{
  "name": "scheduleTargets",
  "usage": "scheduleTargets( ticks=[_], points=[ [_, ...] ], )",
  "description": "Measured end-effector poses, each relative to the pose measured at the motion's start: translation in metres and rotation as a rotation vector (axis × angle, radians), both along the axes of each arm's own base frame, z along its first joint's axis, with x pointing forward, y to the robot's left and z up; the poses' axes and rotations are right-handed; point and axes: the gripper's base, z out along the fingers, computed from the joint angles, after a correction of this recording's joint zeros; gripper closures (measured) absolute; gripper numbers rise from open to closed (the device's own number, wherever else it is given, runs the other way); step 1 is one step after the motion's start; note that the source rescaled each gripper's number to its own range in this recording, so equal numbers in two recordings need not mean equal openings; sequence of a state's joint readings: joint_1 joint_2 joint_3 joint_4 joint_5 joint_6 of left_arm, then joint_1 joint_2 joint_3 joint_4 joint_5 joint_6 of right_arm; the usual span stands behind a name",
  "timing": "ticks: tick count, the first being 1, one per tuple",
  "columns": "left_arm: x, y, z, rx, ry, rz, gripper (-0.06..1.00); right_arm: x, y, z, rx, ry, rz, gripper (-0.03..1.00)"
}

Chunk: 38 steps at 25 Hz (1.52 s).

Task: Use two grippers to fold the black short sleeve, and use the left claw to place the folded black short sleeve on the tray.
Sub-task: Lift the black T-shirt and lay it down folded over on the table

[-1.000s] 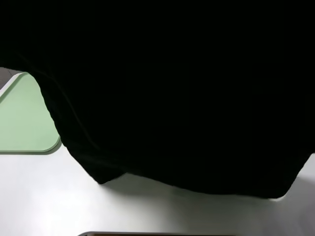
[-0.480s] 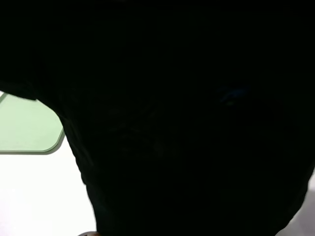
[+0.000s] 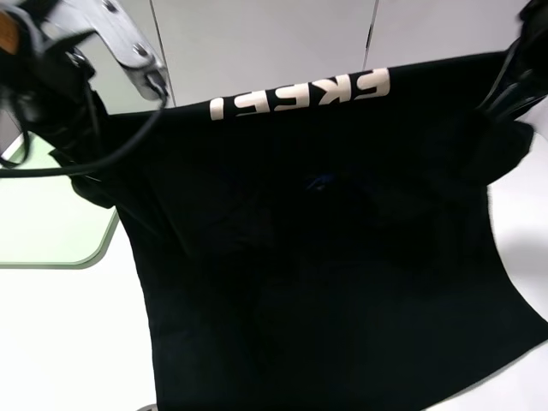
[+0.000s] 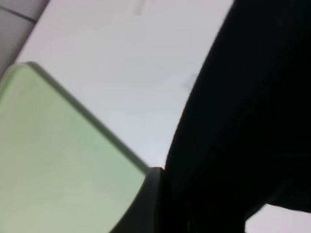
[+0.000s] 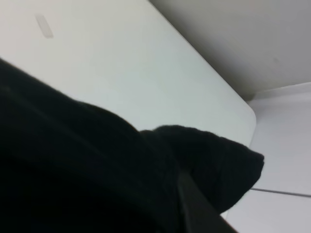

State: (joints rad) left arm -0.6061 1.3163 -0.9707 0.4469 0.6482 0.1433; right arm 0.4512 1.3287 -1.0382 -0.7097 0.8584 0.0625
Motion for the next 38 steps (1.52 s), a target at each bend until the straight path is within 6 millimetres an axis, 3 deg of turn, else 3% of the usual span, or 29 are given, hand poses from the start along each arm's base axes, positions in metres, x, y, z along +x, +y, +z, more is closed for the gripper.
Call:
scheduleTargets(
  ticks=[5,9,13,17,22,27,38],
  points=[
    [0.027,-0.009,-0.024,0.119,-0.064,-0.060,0.94,0.046,-0.011,-0.050,0.027,0.064,-0.060,0.97],
    [0.048,-0.006,-0.040,0.124,-0.088,-0.073,0.94,0.066,-0.020,-0.079,0.055,0.093,-0.079,0.97],
    [0.067,0.003,-0.054,0.101,-0.095,-0.056,0.94,0.080,-0.023,-0.095,0.060,0.082,-0.035,0.97],
    [0.082,0.012,-0.065,0.074,-0.115,-0.051,0.94,0.096,-0.032,-0.102,0.089,0.056,-0.052,0.97],
    [0.099,0.014,-0.071,0.026,-0.155,-0.060,0.94,0.116,-0.046,-0.093,0.158,-0.015,-0.134,0.97],
    [0.112,0.012,-0.079,0.023,-0.148,-0.054,0.94,0.122,-0.050,-0.101,0.132,0.005,-0.121,0.97],
    [0.101,0.007,-0.086,0.085,-0.030,-0.039,0.94,0.116,-0.051,-0.114,0.000,0.135,-0.006,0.97]
  ],
)
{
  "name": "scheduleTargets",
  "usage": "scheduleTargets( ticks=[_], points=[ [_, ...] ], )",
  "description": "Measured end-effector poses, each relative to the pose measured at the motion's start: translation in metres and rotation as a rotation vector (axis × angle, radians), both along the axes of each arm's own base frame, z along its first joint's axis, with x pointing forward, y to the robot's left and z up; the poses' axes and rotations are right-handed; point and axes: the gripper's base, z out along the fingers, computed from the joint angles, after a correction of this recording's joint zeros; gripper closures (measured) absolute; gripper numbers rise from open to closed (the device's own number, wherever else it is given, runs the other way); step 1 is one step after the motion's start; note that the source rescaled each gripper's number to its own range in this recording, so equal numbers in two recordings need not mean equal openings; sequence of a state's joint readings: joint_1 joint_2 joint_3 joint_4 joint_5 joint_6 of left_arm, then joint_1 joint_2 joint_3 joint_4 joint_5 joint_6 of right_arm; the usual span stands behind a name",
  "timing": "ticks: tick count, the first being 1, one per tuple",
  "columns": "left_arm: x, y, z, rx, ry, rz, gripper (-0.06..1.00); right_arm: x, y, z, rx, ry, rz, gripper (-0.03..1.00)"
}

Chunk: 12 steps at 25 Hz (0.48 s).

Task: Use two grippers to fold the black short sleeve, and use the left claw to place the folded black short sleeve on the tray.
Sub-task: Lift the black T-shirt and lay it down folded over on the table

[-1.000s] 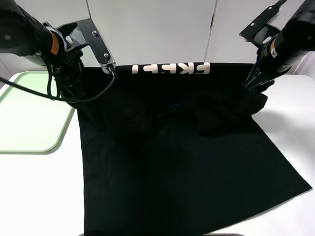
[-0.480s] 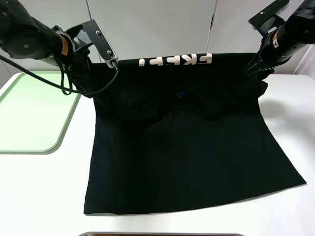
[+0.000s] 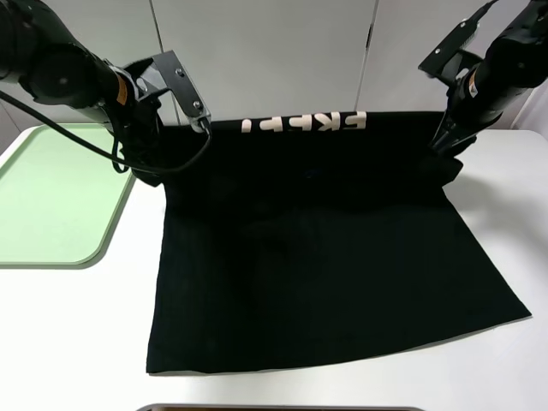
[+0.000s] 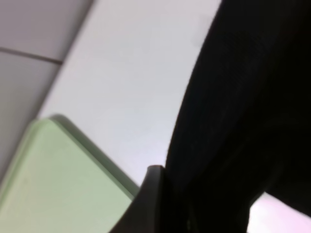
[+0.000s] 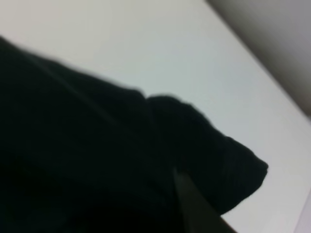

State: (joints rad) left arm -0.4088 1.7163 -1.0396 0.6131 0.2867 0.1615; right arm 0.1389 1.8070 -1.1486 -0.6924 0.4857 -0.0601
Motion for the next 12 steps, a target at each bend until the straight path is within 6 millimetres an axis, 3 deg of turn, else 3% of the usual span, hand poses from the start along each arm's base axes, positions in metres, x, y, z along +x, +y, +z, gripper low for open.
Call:
scheduleTargets(
  ticks=[12],
  points=[
    [-0.038,-0.022,-0.012,0.167,0.321,-0.261,0.94,-0.028,-0.008,-0.015,-0.038,0.338,-0.029,0.97]
  ],
)
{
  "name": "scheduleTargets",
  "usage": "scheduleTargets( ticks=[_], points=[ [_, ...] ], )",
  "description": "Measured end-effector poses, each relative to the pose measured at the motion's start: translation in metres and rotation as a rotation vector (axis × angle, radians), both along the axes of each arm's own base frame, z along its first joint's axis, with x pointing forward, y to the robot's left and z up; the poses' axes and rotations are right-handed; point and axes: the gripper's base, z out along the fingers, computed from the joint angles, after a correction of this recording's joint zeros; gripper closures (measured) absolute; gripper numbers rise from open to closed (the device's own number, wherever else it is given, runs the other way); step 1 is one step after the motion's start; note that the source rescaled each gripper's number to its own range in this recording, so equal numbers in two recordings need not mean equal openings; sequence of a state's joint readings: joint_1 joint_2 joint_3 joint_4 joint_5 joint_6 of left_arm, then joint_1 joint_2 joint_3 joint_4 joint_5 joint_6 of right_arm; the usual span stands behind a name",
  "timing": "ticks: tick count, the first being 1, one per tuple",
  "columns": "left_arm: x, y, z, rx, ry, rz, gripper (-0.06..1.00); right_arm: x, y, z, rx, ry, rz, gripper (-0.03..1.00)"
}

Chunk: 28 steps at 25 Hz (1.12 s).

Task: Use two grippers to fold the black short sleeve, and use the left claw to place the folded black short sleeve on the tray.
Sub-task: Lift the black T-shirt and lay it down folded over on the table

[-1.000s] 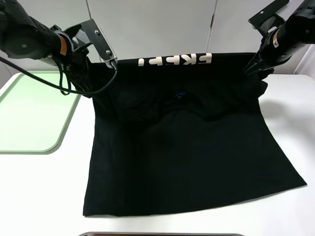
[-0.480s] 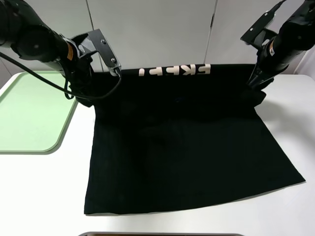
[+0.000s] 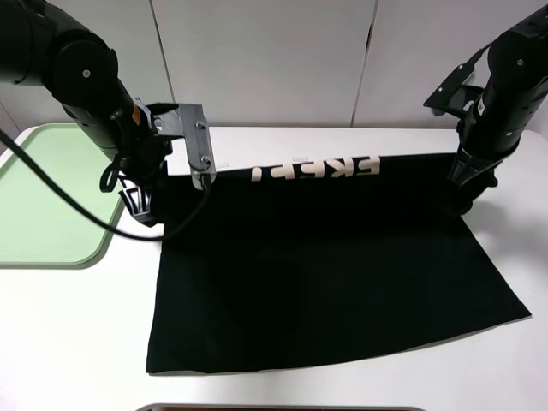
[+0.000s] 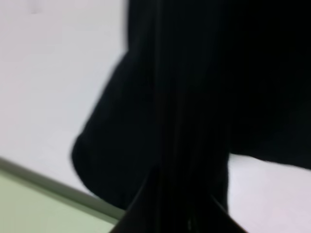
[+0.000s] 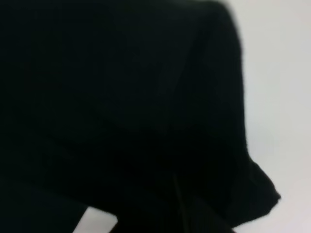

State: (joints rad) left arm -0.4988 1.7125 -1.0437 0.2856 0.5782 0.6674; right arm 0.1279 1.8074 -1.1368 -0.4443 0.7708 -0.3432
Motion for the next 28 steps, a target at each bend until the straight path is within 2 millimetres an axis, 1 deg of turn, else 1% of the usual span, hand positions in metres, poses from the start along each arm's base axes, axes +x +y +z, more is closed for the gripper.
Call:
scheduleTargets(
  ticks=[3,9,13,17,20,28],
  points=[
    [-0.006,-0.001,-0.002,0.004,0.065,-0.011,0.94,-0.011,-0.001,-0.007,-0.008,0.096,0.004,0.97],
    [-0.015,-0.002,-0.003,-0.012,0.162,0.025,0.94,-0.034,-0.004,-0.024,-0.020,0.241,-0.024,0.97],
    [-0.026,-0.004,-0.004,-0.038,0.284,0.029,0.94,-0.045,-0.005,-0.030,-0.032,0.319,-0.044,0.97],
    [-0.039,-0.008,-0.003,-0.068,0.431,-0.017,0.94,-0.052,-0.008,-0.031,-0.043,0.374,-0.070,0.97],
    [-0.046,-0.009,-0.002,-0.084,0.503,-0.039,0.94,-0.056,-0.009,-0.030,-0.042,0.416,-0.094,0.97],
    [-0.048,-0.008,-0.002,-0.077,0.534,-0.050,0.94,-0.063,-0.007,-0.032,-0.017,0.471,-0.130,0.97]
  ],
)
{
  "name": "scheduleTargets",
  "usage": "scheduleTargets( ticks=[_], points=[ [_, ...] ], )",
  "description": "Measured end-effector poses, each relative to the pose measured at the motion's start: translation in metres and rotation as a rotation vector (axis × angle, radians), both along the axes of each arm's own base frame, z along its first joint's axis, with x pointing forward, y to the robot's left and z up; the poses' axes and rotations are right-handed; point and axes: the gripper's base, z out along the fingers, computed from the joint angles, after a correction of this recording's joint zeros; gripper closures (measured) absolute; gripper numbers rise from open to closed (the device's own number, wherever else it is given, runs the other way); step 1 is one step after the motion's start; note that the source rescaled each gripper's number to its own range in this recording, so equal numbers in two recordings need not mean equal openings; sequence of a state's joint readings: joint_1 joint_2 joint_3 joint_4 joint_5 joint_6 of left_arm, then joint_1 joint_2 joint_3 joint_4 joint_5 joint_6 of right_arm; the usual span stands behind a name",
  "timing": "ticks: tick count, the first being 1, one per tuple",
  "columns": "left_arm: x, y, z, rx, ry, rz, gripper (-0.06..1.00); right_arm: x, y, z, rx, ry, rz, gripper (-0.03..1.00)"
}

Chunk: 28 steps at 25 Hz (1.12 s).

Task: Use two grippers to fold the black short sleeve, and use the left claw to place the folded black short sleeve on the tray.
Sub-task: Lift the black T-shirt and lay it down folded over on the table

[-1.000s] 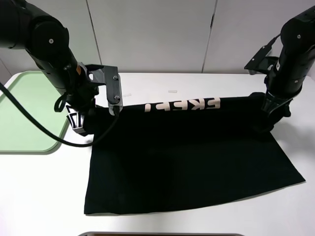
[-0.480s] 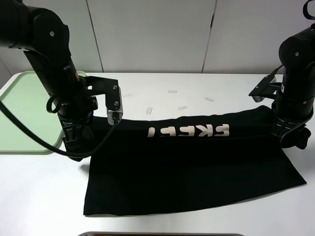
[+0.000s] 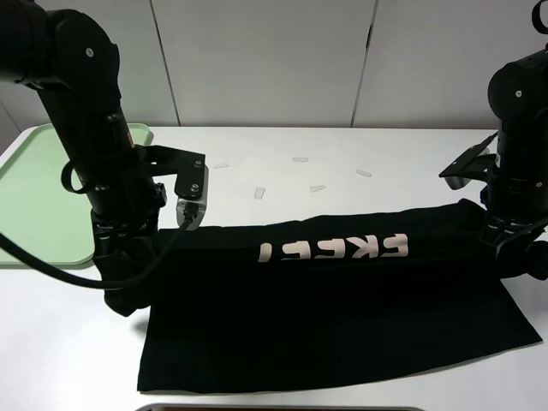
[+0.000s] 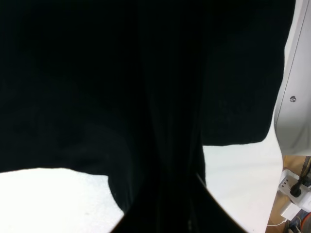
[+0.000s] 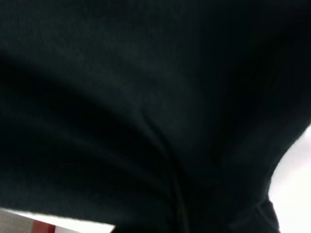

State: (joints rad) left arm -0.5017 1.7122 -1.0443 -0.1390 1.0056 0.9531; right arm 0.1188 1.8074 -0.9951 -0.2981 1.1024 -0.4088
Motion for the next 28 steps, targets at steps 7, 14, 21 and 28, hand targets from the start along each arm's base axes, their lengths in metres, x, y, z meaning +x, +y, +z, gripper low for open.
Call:
scheduleTargets(
  ticks=[7,14,21,28],
  points=[
    [-0.007,0.003,-0.006,0.015,0.035,0.000,0.94,-0.025,0.000,-0.021,0.023,0.073,-0.014,0.97],
    [-0.008,0.003,-0.008,0.014,0.044,0.003,0.94,-0.028,-0.001,-0.026,0.035,0.048,-0.003,0.97],
    [-0.015,0.017,-0.007,0.104,0.128,-0.041,0.72,-0.027,-0.012,-0.023,-0.040,0.057,0.044,0.97],
    [-0.015,0.024,-0.007,0.162,0.142,-0.042,0.33,-0.036,-0.017,-0.019,-0.085,0.154,-0.004,0.52]
  ],
)
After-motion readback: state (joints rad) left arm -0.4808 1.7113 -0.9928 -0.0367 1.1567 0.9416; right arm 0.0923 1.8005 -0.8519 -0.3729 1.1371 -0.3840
